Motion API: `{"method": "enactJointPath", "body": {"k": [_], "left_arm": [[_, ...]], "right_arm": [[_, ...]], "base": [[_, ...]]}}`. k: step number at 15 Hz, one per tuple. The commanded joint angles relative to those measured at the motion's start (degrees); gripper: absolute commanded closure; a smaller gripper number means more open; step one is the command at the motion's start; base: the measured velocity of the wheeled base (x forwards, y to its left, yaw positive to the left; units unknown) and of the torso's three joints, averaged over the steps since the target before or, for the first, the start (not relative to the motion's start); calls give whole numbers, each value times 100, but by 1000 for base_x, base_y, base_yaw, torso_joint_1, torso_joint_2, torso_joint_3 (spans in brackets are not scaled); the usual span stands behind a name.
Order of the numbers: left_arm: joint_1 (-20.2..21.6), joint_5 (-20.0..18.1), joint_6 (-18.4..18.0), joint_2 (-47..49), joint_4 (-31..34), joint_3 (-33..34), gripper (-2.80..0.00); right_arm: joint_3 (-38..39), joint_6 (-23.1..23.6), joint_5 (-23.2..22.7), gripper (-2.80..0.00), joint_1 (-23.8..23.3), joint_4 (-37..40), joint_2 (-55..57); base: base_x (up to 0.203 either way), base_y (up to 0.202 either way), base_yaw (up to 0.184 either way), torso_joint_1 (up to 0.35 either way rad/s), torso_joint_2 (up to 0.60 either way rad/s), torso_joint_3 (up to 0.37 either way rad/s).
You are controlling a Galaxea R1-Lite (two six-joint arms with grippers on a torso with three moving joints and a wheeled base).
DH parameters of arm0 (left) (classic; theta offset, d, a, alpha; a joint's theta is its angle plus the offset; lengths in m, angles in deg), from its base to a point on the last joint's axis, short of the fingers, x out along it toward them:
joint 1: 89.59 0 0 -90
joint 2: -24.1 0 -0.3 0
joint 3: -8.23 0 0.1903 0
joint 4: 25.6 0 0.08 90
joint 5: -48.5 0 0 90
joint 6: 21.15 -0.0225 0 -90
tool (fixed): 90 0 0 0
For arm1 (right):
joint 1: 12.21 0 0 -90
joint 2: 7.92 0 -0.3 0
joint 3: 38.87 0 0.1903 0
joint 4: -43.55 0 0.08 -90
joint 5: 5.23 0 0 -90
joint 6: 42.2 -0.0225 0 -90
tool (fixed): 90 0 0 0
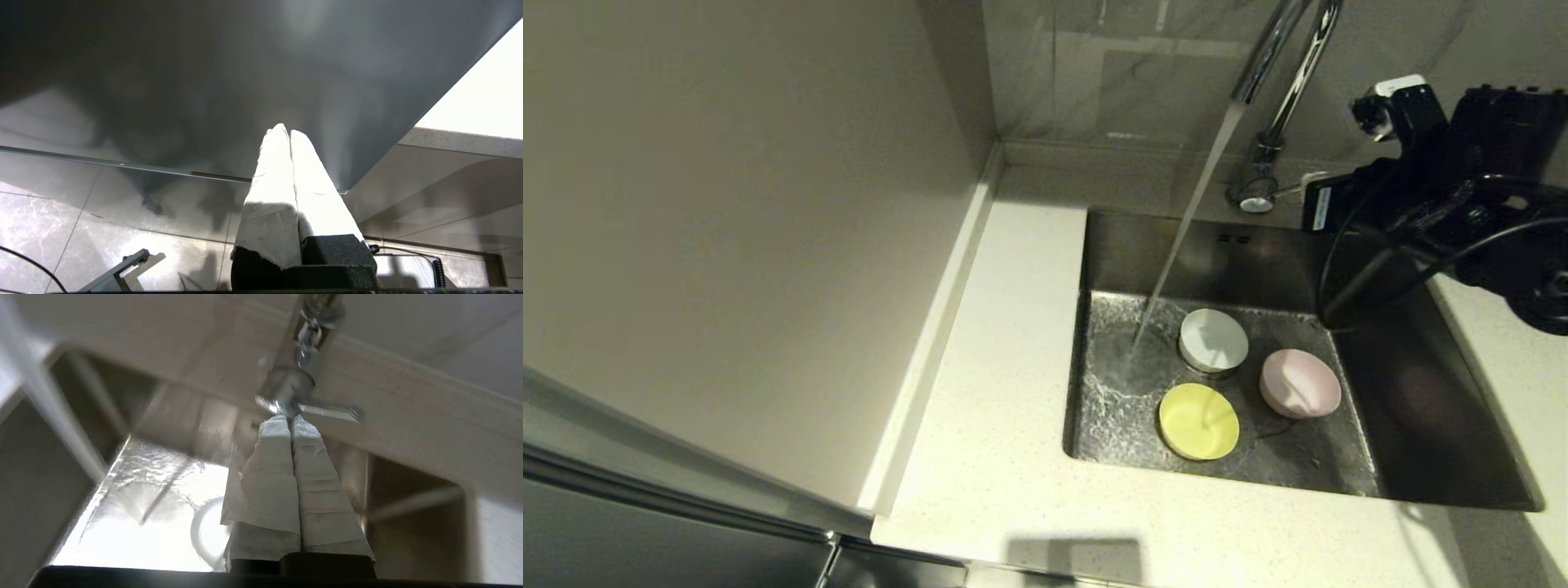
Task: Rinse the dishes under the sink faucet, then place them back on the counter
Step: Turn off the faucet
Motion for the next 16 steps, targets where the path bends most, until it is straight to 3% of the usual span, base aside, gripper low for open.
{"method": "enactJointPath", "body": {"k": [1,3,12,16], "left_arm": [[0,3,3,-9,-2,0,0],[0,3,3,-9,-2,0,0],[0,3,3,-9,-2,0,0],[0,3,3,-9,-2,0,0]], "right_arm": [[-35,12,218,0,62,-834,717],[-44,12,475,0,67,-1402,1000],[-52,-38,510,0,-52,-1442,1152],[-317,-44,510,0,-365,-1967,1570]], "base": [[0,0,0,0,0,0],[0,0,0,0,0,0],[0,0,0,0,0,0],[0,0,0,0,0,0]]}}
